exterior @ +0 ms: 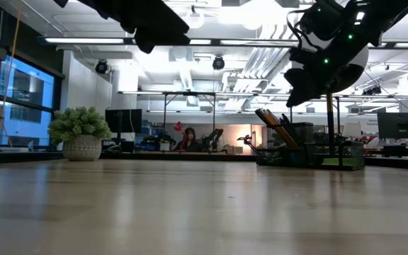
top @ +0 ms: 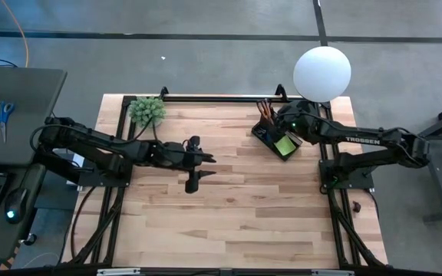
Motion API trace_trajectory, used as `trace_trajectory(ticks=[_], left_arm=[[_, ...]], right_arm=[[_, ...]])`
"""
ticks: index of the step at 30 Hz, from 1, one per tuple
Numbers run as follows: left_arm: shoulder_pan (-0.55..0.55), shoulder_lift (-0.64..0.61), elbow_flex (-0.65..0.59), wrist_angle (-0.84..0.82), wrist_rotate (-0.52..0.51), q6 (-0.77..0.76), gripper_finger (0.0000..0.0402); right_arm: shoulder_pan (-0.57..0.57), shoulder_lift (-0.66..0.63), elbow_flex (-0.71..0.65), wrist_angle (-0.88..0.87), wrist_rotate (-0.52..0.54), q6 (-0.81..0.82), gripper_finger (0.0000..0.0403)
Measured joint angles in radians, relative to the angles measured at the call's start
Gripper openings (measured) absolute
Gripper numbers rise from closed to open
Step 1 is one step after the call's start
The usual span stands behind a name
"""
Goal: Pick and place office supplies into organizer
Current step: Return to Home Position
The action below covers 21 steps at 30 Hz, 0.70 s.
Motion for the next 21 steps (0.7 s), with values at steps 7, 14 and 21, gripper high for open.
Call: trace_trajectory(ticks=[7, 14, 21], left_arm=[[0.0, 0.0, 0.0, -0.047, -0.001, 0.023, 0.0172], [0.001, -0.015, 0.0, -0.074, -0.051, 0.062, 0.0149], [0.001, -0.061, -0.06, -0.043, 0.071, 0.123, 0.0083]], right_arm=[[0.001, 0.0, 0.0, -0.015, -0.048, 0.016, 0.0142], [0.088, -0.012, 0.0, 0.036, -0.096, 0.014, 0.0124], [0.285, -0.053, 0.0, 0.152, -0.097, -0.049, 0.0099]])
